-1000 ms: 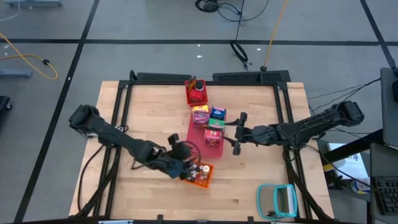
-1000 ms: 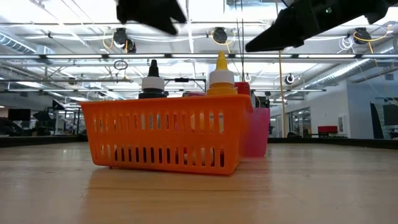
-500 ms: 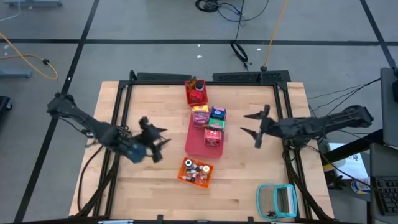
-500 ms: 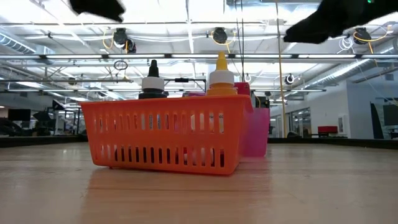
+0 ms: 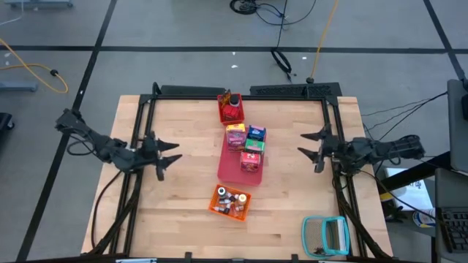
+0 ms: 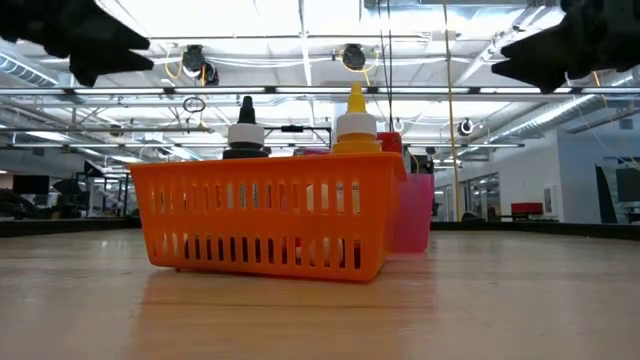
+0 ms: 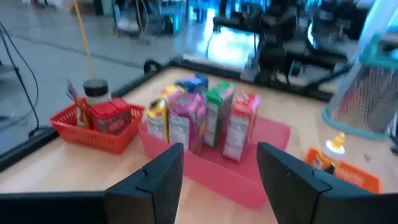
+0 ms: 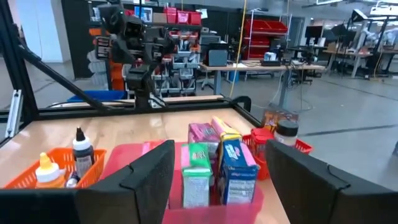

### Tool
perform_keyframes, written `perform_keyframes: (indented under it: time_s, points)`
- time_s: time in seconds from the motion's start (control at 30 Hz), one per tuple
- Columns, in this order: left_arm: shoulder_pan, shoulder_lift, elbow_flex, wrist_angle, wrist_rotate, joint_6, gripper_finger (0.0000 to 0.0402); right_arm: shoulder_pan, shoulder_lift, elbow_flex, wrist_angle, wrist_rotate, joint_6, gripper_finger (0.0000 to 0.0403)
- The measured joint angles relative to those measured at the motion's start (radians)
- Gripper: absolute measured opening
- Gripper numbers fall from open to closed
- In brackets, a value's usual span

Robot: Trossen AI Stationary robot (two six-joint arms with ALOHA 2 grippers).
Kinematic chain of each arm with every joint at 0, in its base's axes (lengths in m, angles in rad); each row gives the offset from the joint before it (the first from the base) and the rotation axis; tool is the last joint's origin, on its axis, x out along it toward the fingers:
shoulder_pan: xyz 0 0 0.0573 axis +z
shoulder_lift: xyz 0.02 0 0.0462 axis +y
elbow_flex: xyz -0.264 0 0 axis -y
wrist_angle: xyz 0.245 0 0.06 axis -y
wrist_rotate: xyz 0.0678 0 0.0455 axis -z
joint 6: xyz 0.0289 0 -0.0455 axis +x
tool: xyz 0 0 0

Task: Pick & Place Kitchen Items
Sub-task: Return to Home Position

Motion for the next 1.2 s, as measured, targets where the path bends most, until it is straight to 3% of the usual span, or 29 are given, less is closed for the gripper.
perform_keyframes:
  time_s: [0.17,0.4,0.47,0.53,0.6,0.73,0.9,1.2]
  points:
    - [0.002,-0.186,-0.142,0.113,0.009,0.099,0.0203,0.000,-0.143,-0.001,-0.171,-0.028,0.033,0.0242]
    - [0.003,-0.416,-0.238,0.103,0.111,0.222,0.0202,-0.010,-0.141,0.007,-0.207,-0.082,0.055,0.0242]
    - [0.003,-0.471,-0.256,0.095,0.120,0.280,0.0204,-0.013,-0.141,0.007,-0.220,-0.148,0.076,0.0242]
    - [0.008,-0.469,-0.265,0.099,0.105,0.315,0.0204,-0.012,-0.141,-0.005,-0.208,-0.192,0.091,0.0242]
    - [0.011,-0.470,-0.267,0.077,0.110,0.318,0.0203,-0.013,-0.141,-0.046,-0.175,-0.170,0.095,0.0242]
    - [0.016,-0.470,-0.291,-0.017,0.153,0.207,0.0203,-0.035,-0.141,-0.148,-0.053,-0.135,0.088,0.0242]
    - [0.003,-0.462,-0.308,-0.017,0.192,0.095,0.0201,-0.057,-0.138,-0.276,0.150,-0.297,0.090,0.0242]
    - [0.001,-0.456,-0.306,-0.028,0.198,0.087,0.0200,-0.059,-0.138,-0.276,0.145,-0.288,0.011,0.0242]
